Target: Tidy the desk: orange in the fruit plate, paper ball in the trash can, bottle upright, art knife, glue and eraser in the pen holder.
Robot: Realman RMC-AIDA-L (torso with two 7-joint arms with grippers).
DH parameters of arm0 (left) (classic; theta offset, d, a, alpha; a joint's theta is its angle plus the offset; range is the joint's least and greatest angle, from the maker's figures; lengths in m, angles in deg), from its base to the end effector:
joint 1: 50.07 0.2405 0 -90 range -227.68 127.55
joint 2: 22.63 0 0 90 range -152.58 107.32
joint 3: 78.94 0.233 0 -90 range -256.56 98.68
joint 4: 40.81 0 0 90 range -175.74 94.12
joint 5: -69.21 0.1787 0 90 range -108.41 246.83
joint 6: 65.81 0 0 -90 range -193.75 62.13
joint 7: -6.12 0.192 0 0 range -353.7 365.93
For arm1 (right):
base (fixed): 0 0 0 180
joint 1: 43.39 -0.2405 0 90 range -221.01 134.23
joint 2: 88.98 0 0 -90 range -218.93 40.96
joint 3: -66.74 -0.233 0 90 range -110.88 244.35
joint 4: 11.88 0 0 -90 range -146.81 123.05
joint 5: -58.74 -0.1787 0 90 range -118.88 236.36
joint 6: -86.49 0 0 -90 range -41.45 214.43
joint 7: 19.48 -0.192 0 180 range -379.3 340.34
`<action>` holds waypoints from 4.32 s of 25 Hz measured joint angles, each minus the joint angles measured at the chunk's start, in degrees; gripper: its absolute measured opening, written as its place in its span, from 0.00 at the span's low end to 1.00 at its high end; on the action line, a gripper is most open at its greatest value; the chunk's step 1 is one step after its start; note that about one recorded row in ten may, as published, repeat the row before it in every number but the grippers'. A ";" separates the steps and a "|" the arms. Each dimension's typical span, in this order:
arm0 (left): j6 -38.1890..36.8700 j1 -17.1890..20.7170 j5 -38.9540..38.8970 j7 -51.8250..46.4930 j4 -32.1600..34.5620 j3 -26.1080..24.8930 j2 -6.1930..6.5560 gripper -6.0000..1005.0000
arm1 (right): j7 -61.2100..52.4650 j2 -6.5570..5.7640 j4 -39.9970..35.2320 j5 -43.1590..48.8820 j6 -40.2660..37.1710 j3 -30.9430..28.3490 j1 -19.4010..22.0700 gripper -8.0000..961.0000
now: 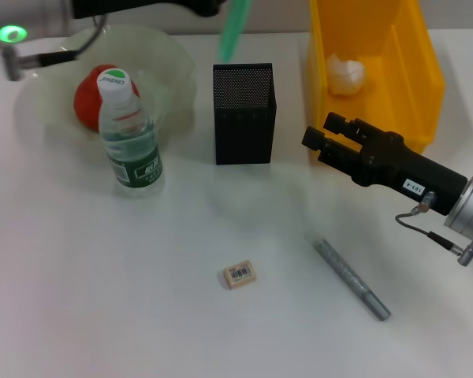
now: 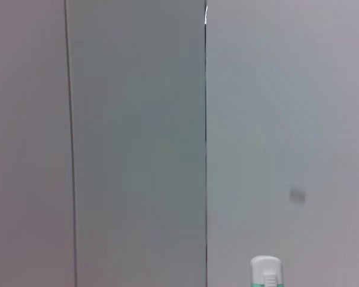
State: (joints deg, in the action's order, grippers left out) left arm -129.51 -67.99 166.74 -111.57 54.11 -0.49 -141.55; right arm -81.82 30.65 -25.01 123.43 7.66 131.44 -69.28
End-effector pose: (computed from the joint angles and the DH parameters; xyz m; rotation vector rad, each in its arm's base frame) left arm -0.0511 0.3250 0.0280 -2.5288 -0.3046 -0.7989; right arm 0.2060 0.3090 -0.0561 -2.3007 0.8769 1.1326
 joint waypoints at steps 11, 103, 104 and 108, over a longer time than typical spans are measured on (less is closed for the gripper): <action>10.94 -6.57 -40.01 42.48 -35.45 10.57 -0.13 0.24 | -0.23 0.00 1.46 0.00 0.01 -0.14 -0.31 0.70; -24.68 -10.32 36.51 -16.89 -2.18 20.39 -0.09 0.57 | 2.27 -0.01 2.82 0.07 -2.98 -0.44 0.23 0.69; -24.47 -10.92 36.55 -16.89 -3.47 20.46 -0.10 0.57 | 2.27 -0.01 2.83 0.07 -2.99 -0.44 0.23 0.69; -23.24 -13.56 36.72 -16.91 -9.48 20.75 -0.17 0.57 | 2.29 -0.01 2.76 0.07 -3.00 -0.52 0.23 0.69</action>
State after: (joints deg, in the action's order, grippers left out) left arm -152.76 -81.55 203.46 -128.47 44.64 20.25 -141.72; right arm -79.54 30.64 -22.25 123.51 4.66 130.92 -69.05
